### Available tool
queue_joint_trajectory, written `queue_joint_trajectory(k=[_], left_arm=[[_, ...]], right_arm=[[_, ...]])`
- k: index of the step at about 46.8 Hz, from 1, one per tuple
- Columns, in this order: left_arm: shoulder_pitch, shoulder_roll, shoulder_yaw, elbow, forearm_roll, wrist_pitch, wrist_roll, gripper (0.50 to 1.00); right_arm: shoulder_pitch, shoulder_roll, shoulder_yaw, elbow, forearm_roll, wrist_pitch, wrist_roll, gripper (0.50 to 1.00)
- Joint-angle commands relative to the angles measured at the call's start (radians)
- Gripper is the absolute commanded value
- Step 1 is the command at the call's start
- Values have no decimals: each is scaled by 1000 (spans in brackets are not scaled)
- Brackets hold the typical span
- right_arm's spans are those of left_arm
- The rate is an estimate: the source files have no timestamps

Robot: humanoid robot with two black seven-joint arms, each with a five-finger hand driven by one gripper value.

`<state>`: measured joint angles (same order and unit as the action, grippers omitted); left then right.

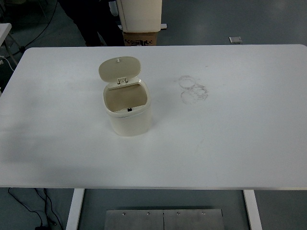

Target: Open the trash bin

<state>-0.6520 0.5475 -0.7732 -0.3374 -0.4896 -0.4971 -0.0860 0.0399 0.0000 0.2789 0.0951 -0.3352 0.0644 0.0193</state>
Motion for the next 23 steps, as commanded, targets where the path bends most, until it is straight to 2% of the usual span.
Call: queue_joint_trajectory(k=[1,23], left_arm=[[0,-1,0,0,0,0,0,1000],[11,-14,0,-2,0,0,0,1000]], right_arm=[[0,0,0,0,-1,0,1,991],[11,0,2,2,2,0,1,991]])
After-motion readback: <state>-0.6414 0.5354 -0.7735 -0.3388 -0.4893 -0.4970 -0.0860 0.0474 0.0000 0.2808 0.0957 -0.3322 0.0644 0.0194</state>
